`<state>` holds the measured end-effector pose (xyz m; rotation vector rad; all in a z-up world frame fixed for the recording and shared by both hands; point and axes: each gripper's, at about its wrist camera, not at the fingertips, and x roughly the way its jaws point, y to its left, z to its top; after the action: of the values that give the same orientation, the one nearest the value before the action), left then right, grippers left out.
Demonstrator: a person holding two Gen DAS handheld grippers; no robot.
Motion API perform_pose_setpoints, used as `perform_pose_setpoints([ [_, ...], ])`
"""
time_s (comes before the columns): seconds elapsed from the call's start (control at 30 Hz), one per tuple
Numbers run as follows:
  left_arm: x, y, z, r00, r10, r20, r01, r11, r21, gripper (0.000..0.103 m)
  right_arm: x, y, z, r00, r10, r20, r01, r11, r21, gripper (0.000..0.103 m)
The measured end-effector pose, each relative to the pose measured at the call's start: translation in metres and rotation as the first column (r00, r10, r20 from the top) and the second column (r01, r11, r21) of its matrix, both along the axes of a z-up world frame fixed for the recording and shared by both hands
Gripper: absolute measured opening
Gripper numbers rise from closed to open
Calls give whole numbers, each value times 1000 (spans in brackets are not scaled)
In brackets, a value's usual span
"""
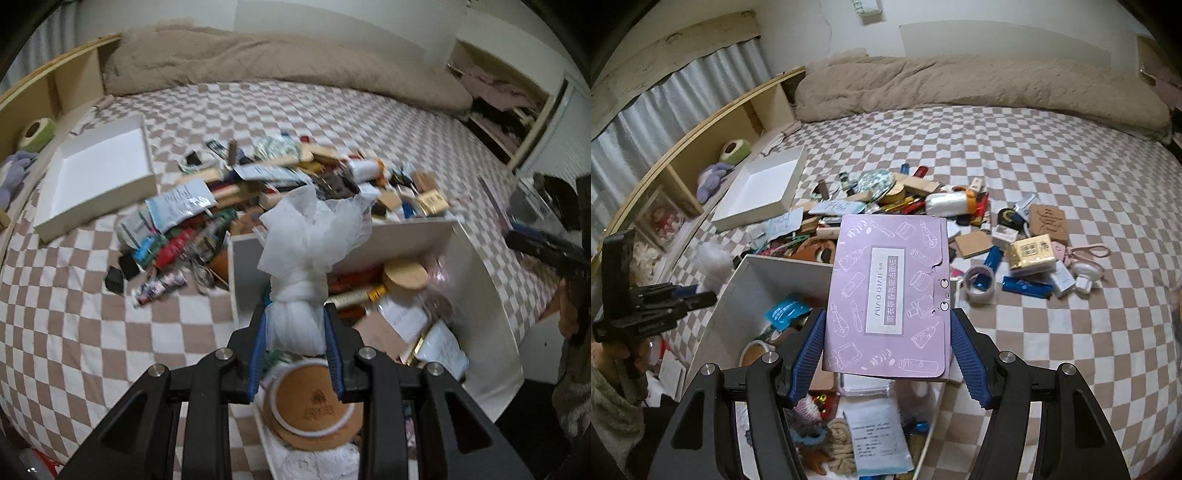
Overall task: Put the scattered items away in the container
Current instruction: 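Carry the fluffy item and pink card over the white box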
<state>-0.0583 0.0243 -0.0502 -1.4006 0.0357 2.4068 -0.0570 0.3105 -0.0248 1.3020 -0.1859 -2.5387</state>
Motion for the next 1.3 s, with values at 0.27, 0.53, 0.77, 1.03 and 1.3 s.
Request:
perform_pose_setpoints([
  [0.27,5,40,-31,991,-108,74,114,990,-87,29,-2,-16,-4,999,34,25,-34,999,-21,67],
  [0.53,-12,77,-56,981,-135,137,152,980,-125,29,-4,-26,-15,996,62,59,-61,998,-12,67],
  [0.77,-26,111,-68,967,-197,161,224,958,-177,29,3,-28,-21,993,84,79,-83,996,-13,67],
  [1.03,-42,134,-90,949,-248,193,293,920,-260,31,6,-17,-24,993,71,92,-69,997,-19,67],
  [1.3,-51,138,-98,965,-201,170,250,901,-355,72,8,-14,-33,989,84,119,-81,996,-29,67],
])
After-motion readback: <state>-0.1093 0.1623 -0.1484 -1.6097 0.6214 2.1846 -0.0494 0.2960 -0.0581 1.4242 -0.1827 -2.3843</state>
